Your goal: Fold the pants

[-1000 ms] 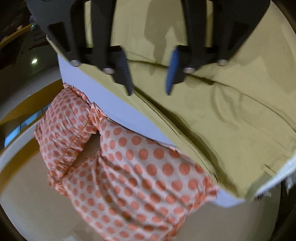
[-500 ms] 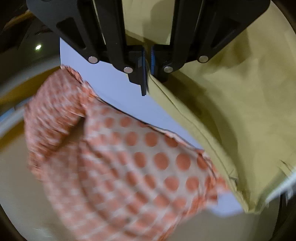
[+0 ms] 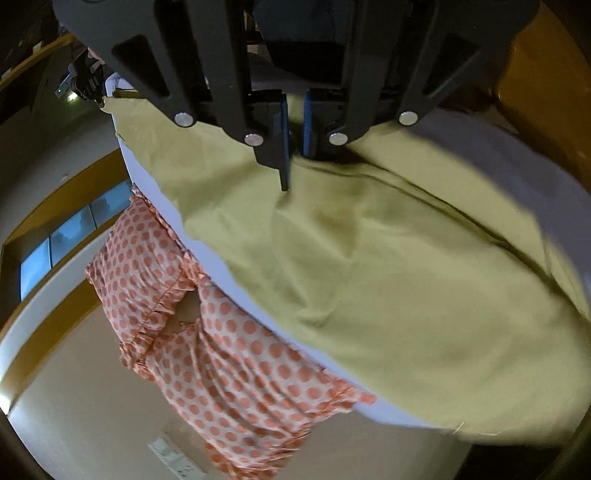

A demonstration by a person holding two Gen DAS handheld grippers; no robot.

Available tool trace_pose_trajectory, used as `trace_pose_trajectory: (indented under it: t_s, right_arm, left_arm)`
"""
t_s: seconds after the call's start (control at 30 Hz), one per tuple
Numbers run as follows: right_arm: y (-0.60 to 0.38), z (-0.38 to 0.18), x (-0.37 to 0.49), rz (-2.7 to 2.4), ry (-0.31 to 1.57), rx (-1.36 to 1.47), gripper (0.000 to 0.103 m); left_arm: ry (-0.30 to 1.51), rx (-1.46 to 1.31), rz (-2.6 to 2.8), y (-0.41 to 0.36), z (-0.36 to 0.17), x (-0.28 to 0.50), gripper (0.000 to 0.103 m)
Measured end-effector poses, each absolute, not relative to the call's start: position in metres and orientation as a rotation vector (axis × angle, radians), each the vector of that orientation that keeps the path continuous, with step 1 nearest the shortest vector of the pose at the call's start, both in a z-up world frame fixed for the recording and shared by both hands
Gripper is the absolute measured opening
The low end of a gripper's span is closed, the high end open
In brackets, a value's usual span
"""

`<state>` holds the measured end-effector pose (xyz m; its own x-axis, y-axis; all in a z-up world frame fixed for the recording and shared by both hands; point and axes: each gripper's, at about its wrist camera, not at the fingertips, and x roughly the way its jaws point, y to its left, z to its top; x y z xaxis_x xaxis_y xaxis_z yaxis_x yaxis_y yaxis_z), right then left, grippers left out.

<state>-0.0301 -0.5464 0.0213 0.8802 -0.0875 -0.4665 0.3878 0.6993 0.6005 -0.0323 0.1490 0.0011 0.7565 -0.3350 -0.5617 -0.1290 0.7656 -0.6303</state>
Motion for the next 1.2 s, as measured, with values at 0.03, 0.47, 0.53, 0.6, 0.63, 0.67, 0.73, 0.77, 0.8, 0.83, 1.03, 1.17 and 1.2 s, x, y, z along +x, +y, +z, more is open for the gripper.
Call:
trace_pose_trajectory:
  t_s: [0.03, 0.47, 0.53, 0.6, 0.63, 0.67, 0.73, 0.77, 0.8, 0.83, 1.03, 1.17, 1.2]
  right_arm:
    - [-0.547, 0.021, -0.032, -0.285, 0.432, 0.747, 0.034]
    - [-0.545, -0.002, -0.030, -0.428, 0.378, 0.592, 0.094]
    - [-0.537, -0.004, -0.023, -0.413, 0.389, 0.519, 0.092]
    - [-0.530, -0.007, -0.021, -0.358, 0.386, 0.488, 0.086]
    - [-0.528, -0.008, -0.022, -0.336, 0.383, 0.486, 0.076]
    - [-0.527, -0.011, -0.023, -0.291, 0.377, 0.498, 0.047]
    - [-0.527, -0.018, -0.022, -0.239, 0.383, 0.524, 0.029]
    - [-0.526, -0.019, -0.022, -0.235, 0.377, 0.507, 0.020]
    - [-0.526, -0.019, -0.021, -0.230, 0.379, 0.513, 0.019]
    - [-0.525, -0.019, -0.021, -0.234, 0.373, 0.518, 0.018]
    - [-0.479, 0.021, -0.008, -0.021, 0.297, 0.494, 0.007]
    - [-0.369, 0.065, 0.022, 0.329, 0.285, 0.422, 0.007]
    - [-0.332, 0.070, 0.028, 0.429, 0.297, 0.394, 0.007]
  left_arm:
    - [0.718, -0.712, -0.129, 0.151, -0.002, -0.035, 0.009]
    - [0.468, -0.636, 0.035, 0.187, 0.024, -0.097, 0.065]
    - [0.458, -0.647, 0.074, 0.198, 0.025, -0.101, 0.068]
    - [0.460, -0.665, 0.102, 0.207, 0.022, -0.103, 0.069]
    - [0.462, -0.672, 0.107, 0.210, 0.022, -0.103, 0.069]
    - [0.467, -0.678, 0.113, 0.212, 0.021, -0.102, 0.069]
    - [0.476, -0.678, 0.114, 0.213, 0.019, -0.099, 0.069]
    - [0.481, -0.676, 0.112, 0.214, 0.018, -0.099, 0.069]
    - [0.484, -0.674, 0.110, 0.213, 0.018, -0.097, 0.070]
    - [0.483, -0.672, 0.106, 0.213, 0.018, -0.096, 0.072]
    - [0.471, -0.687, 0.143, 0.224, 0.018, -0.099, 0.082]
    - [0.448, -0.718, 0.185, 0.238, 0.018, -0.106, 0.094]
    - [0.442, -0.725, 0.192, 0.240, 0.018, -0.107, 0.095]
